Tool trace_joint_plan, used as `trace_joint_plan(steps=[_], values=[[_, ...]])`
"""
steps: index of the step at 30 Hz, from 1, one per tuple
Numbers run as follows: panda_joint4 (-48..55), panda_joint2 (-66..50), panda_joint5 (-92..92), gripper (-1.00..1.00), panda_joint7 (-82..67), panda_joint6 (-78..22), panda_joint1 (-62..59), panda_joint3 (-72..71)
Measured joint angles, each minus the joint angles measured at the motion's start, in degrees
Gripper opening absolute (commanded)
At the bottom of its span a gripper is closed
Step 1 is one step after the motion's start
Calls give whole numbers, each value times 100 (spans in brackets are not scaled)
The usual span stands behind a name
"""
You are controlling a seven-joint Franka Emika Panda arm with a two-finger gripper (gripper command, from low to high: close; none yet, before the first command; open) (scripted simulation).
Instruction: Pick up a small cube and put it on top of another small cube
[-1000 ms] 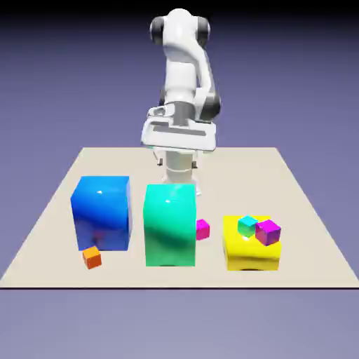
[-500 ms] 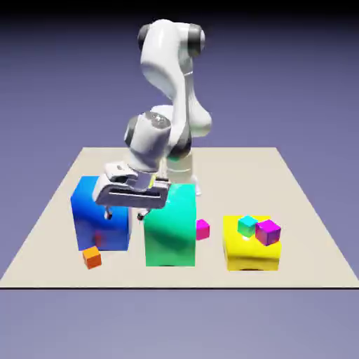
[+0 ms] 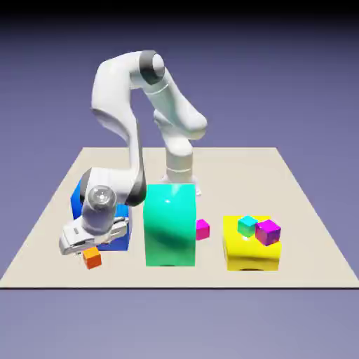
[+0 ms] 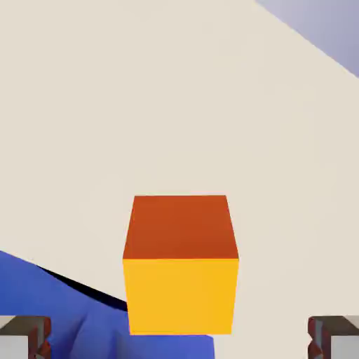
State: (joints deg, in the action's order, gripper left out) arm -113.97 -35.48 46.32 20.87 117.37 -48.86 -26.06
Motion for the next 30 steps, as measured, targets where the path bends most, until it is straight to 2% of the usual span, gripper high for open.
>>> trace_joint_plan(steps=[1, 2, 8, 30], values=[[-23, -207, 186, 0, 114, 201, 2, 128], [-44, -405, 364, -100, 224, 392, 5, 250], [46, 258, -176, -100, -177, -104, 40, 88], [1668, 678, -4144, -100, 5079, -2486, 4261, -1194]])
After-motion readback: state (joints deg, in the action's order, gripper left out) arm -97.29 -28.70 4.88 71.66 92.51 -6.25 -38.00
